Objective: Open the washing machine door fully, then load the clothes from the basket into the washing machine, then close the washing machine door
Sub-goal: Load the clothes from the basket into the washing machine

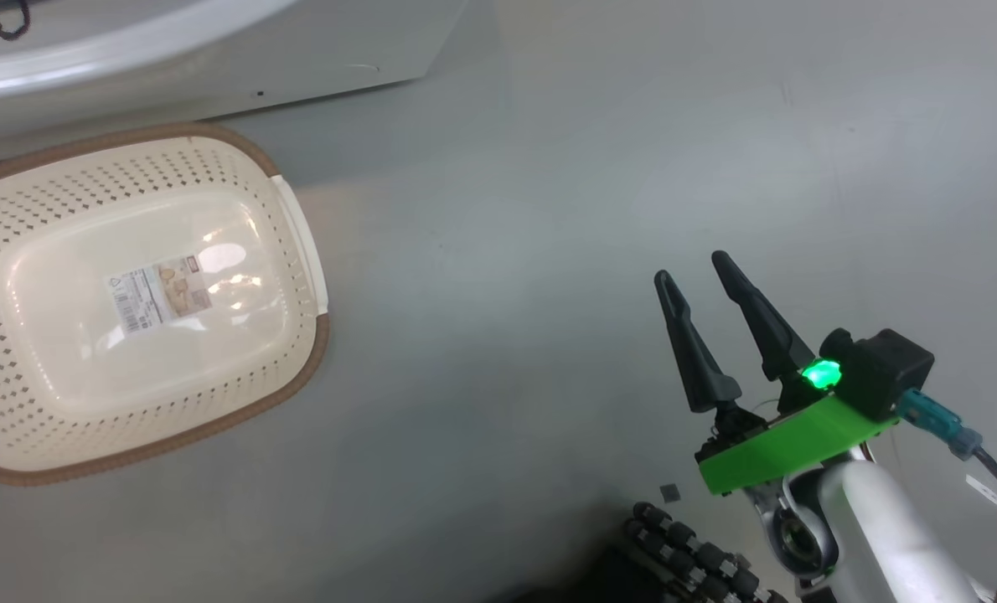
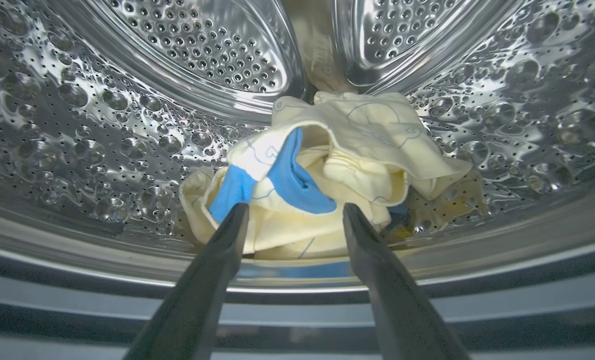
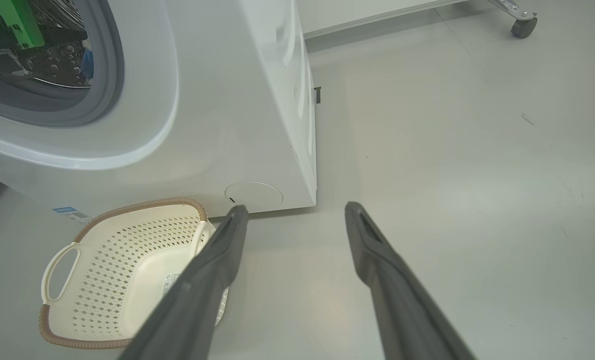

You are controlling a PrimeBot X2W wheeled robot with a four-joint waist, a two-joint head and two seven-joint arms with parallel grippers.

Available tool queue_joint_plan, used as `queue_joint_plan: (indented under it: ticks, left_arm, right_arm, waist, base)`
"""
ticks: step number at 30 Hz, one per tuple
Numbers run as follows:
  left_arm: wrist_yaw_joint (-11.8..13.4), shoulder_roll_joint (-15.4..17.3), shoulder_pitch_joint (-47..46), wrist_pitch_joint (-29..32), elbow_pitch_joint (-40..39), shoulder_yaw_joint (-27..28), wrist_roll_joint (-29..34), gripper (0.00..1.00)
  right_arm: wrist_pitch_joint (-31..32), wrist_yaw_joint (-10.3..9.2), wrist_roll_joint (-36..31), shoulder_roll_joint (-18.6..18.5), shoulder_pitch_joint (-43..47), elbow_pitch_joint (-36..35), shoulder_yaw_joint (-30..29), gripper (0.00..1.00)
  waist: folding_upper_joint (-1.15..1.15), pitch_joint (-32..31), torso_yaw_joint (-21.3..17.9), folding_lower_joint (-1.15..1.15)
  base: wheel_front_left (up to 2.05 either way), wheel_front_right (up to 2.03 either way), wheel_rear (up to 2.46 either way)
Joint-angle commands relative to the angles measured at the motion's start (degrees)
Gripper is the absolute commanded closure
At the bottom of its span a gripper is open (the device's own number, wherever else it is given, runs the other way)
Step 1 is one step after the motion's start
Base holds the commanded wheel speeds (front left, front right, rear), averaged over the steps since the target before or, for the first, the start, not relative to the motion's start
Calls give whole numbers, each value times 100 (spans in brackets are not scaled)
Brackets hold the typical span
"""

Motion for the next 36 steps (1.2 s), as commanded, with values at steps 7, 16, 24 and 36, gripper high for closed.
queue_joint_plan:
  ticks: [7,16,24,36]
  left_arm:
    - [-9,-78,205,-435,-163,76,-223,0]
    - [-214,-480,802,-1021,-156,227,-624,0]
    - [-544,-730,1501,-1585,-175,250,-908,0]
    - [-1105,-836,2961,-1899,-909,-72,-1614,0]
  right_arm:
    - [-37,-16,-121,-68,23,-104,-18,0]
    - [-37,-16,-280,-68,77,-109,-357,0]
    - [-37,-16,-393,-67,87,-202,-731,0]
    - [-37,-16,-555,-170,368,-221,-1016,0]
  waist:
    - [0,-341,260,0]
    - [0,-764,677,0]
    - [0,-1117,1053,0]
    - [0,-1640,1519,0]
  base:
    - [0,0,0]
    - [0,0,0]
    - [0,0,0]
    - [0,0,0]
